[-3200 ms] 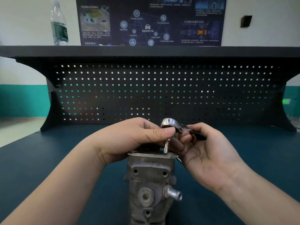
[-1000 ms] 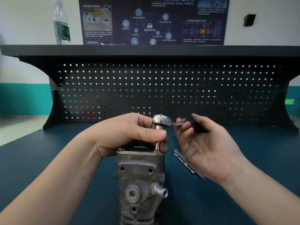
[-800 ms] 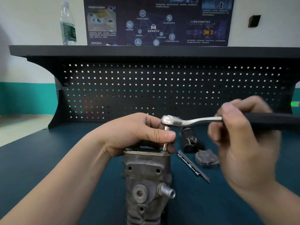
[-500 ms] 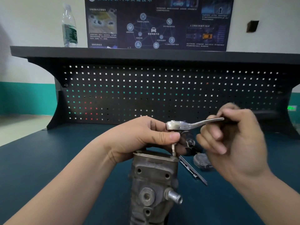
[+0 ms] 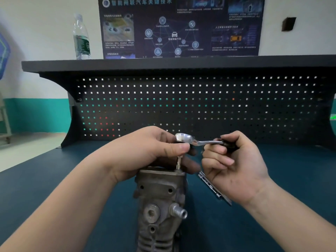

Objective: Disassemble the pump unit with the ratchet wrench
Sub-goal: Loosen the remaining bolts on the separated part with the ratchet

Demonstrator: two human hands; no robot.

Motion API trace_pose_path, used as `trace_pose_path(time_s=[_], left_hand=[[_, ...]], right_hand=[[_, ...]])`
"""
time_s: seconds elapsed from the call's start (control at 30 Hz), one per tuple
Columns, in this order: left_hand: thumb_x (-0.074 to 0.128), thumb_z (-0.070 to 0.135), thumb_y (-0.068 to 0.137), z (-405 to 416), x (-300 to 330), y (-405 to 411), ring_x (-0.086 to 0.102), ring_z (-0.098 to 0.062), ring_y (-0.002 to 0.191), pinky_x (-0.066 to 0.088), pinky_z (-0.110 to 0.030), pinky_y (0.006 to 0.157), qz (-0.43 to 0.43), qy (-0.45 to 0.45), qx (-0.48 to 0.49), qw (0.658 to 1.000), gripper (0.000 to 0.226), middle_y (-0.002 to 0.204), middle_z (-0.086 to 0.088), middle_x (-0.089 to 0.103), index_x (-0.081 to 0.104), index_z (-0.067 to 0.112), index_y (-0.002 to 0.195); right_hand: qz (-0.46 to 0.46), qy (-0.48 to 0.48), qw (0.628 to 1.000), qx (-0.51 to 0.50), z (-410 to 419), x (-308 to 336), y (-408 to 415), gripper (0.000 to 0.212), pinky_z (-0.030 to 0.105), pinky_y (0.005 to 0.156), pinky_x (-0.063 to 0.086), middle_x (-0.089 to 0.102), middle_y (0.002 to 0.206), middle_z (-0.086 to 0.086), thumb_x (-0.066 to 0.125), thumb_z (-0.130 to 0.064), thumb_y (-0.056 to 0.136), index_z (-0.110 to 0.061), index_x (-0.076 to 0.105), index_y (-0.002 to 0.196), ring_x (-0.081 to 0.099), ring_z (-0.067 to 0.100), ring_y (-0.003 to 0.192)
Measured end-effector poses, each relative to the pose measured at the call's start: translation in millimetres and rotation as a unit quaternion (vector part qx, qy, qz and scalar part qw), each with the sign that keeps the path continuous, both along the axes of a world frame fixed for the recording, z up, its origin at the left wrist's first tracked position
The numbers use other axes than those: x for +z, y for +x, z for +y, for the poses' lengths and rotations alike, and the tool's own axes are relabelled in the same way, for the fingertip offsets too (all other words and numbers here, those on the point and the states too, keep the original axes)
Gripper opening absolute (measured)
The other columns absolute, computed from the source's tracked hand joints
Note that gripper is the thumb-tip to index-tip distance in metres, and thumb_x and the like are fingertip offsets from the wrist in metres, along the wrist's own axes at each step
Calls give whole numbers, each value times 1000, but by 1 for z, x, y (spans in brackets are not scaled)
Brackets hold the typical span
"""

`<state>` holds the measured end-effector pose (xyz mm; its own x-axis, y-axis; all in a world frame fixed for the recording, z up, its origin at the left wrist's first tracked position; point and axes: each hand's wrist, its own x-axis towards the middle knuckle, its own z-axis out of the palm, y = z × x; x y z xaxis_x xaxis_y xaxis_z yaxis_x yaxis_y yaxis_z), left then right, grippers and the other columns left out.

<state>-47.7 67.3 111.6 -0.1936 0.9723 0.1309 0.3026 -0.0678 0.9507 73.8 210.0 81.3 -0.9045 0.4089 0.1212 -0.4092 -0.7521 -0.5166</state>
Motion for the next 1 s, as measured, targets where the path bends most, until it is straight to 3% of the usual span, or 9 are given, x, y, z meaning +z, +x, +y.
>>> trace_pose_path(time_s=[0.2,0.3,0.37,0.5,0.53,0.6,0.73,0.8,1.0], left_hand=[[65,27,72,-5,-5,6,68,-12,64,54,-20,61,-45,17,45,998,16,71,-6,73,70,12,73],[64,30,72,-7,-6,11,67,-10,63,53,-19,60,-15,31,62,997,16,73,-5,74,68,14,73],[65,28,76,-8,-8,13,69,-11,67,53,-20,62,-13,42,50,998,14,78,-6,75,70,15,73],[60,22,86,-6,-7,19,70,-10,76,53,-19,67,18,55,11,998,14,81,-2,75,71,14,82],[57,22,87,-5,-7,22,70,-9,76,53,-18,67,30,53,6,998,16,81,-1,75,71,16,83],[55,25,89,-2,-7,26,69,-8,75,52,-19,67,52,45,2,998,19,82,-1,75,72,25,81],[53,32,94,2,-9,27,67,-6,75,53,-22,71,106,32,23,994,27,80,4,74,72,38,76],[56,35,92,2,-10,24,67,-7,75,54,-24,71,93,25,28,995,21,83,2,75,73,37,80],[65,33,82,-11,-13,4,70,-17,88,56,-25,76,-14,29,28,999,24,99,-14,74,75,12,91]], right_hand=[[-23,42,996,-75,-7,1,-1,39,16,32,23,39,50,0,58,-28,88,-11,50,55,27,7,32],[28,211,948,-234,-17,6,6,34,21,37,26,45,52,6,57,-21,93,-13,43,63,32,12,35],[73,391,842,-365,-30,14,14,37,23,39,31,49,49,8,60,-21,93,-12,39,64,38,15,36],[128,648,503,-558,-46,22,22,37,11,50,30,41,51,1,57,-29,90,-6,44,64,40,13,47],[133,657,479,-567,-45,21,22,37,12,51,31,41,52,1,56,-27,91,-4,44,64,39,13,48],[135,620,546,-547,-32,18,23,35,23,50,34,43,52,6,56,-24,89,-3,43,64,41,16,48],[139,351,847,-374,-7,4,15,30,20,41,27,42,48,7,50,-12,85,-15,41,56,34,16,37],[79,188,950,-237,-3,-6,4,33,18,39,26,39,48,3,46,-13,85,-16,43,52,27,13,34],[-8,4,1000,19,-2,-16,-9,23,16,31,29,38,52,-4,55,-16,75,-10,47,54,32,6,32]])
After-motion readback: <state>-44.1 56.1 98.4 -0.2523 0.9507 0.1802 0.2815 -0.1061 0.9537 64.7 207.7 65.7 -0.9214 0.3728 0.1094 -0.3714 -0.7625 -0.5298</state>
